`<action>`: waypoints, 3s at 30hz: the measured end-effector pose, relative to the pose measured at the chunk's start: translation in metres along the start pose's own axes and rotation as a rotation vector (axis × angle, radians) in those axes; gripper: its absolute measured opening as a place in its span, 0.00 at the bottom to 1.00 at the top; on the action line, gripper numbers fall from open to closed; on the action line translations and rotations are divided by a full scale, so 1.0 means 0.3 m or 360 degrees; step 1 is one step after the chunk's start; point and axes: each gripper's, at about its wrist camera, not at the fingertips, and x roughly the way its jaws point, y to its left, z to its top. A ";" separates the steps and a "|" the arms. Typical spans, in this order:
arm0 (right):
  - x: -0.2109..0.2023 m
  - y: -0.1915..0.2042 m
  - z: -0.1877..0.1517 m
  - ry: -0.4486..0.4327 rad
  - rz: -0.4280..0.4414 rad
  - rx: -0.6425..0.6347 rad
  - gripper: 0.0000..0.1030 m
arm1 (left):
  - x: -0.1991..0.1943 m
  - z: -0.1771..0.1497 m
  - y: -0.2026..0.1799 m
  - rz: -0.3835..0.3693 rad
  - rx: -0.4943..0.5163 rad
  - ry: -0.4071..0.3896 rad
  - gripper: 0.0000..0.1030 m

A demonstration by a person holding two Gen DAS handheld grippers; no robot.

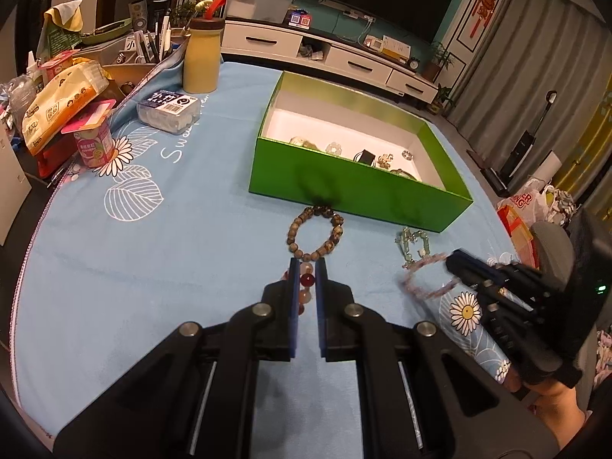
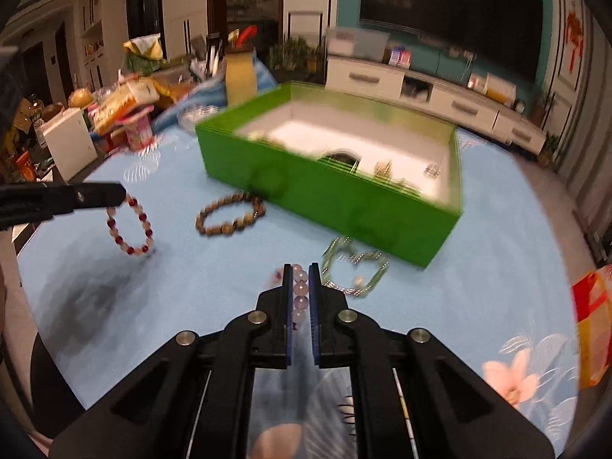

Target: Organize jewelry

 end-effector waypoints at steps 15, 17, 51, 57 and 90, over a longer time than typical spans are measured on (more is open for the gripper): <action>-0.178 -0.087 0.108 -0.0249 -0.0083 0.0031 0.07 | -0.060 0.066 -0.022 -0.0049 0.0003 -0.0053 0.07; -0.183 -0.095 0.118 -0.0265 -0.0078 0.0040 0.07 | -0.064 0.075 -0.024 -0.0041 0.0011 -0.0062 0.07; -0.132 -0.126 0.230 -0.0334 -0.0028 0.0049 0.07 | -0.044 0.266 -0.094 -0.0065 0.0102 -0.0164 0.07; -0.100 -0.149 0.276 -0.0325 -0.0008 0.0065 0.07 | -0.016 0.339 -0.109 -0.0077 0.0131 -0.0185 0.07; 0.386 -0.276 0.532 0.0045 0.0154 0.0231 0.07 | 0.537 0.661 -0.127 -0.0019 0.0092 0.0132 0.07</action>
